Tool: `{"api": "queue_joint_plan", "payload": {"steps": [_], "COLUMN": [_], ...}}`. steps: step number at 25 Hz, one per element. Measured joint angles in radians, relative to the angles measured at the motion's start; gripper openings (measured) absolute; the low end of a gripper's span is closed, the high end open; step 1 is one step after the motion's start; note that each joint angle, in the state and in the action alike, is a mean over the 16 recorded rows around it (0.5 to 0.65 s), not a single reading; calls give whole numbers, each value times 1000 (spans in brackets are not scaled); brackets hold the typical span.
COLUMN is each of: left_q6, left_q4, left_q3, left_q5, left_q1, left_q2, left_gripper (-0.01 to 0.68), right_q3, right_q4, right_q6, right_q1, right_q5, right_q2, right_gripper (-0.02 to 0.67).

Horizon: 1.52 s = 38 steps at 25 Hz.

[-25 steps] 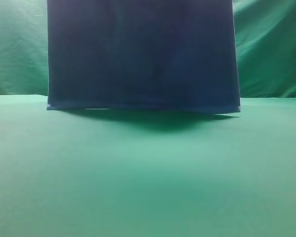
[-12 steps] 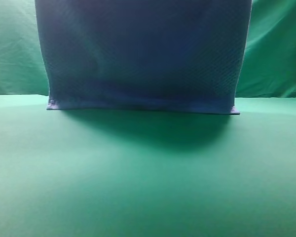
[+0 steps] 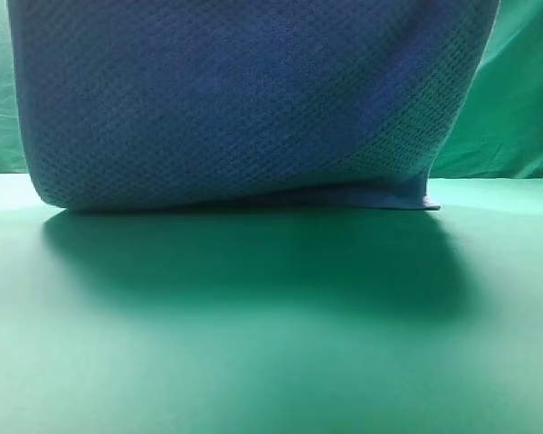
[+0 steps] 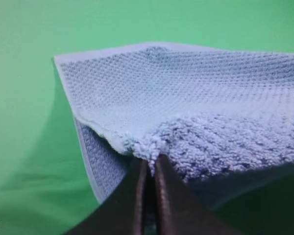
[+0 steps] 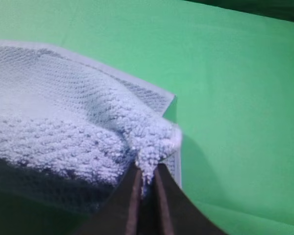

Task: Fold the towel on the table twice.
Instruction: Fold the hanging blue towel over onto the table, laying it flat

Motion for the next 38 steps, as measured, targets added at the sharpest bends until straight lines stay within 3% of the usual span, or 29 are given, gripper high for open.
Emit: {"api": "queue_joint_plan", "payload": {"steps": [24, 38], "left_q6": [39, 62], "left_q4": [-137, -211], "left_q3": [620, 745], "left_q5": [53, 8], "left_q1": [-4, -4], "left_q2": [-511, -556], "left_gripper": [0, 0], "right_q3": [527, 619], "right_q4": [10, -28], "right_q6": [205, 295], "right_q1": [197, 250], "right_q5": [85, 87], "right_q2": [-457, -480], "right_gripper": [0, 0]}}
